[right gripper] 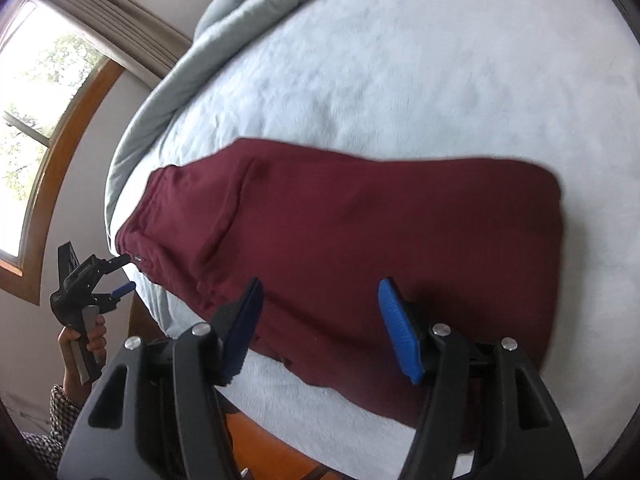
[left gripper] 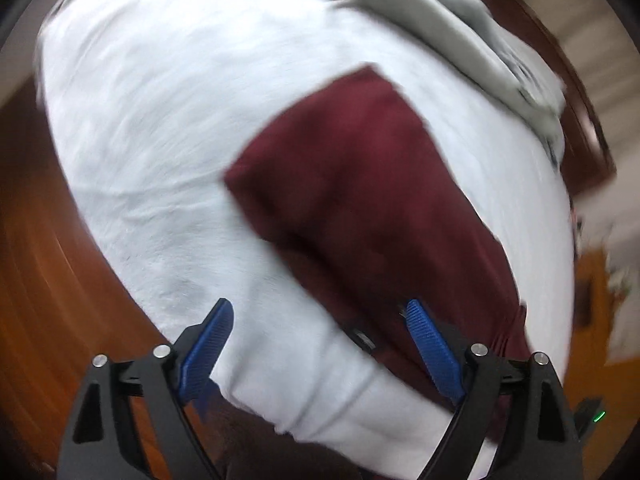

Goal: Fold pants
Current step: 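Grasp the maroon trouser waistband edge with the left tool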

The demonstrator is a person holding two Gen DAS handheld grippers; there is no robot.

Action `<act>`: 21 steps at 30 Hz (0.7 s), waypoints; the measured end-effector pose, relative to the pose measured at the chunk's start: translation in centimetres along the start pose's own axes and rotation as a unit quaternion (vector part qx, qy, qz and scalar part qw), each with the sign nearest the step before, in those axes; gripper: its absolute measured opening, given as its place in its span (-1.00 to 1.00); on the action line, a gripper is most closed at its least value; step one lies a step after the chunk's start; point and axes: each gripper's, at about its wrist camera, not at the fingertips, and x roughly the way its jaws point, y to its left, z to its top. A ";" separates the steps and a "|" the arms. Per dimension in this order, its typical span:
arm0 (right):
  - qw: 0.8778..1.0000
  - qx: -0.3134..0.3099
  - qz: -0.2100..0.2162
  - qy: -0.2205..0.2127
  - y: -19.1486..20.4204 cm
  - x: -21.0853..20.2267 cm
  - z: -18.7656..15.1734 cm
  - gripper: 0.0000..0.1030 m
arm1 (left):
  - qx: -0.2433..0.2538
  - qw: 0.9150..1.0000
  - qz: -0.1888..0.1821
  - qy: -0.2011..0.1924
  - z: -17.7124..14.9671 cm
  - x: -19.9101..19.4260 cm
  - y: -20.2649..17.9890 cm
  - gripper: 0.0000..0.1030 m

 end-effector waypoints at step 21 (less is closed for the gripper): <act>0.999 -0.004 -0.031 0.006 0.8 3.1 -0.5 0.32 | -0.018 0.995 -0.092 -0.035 4.6 2.6 -0.9 0.58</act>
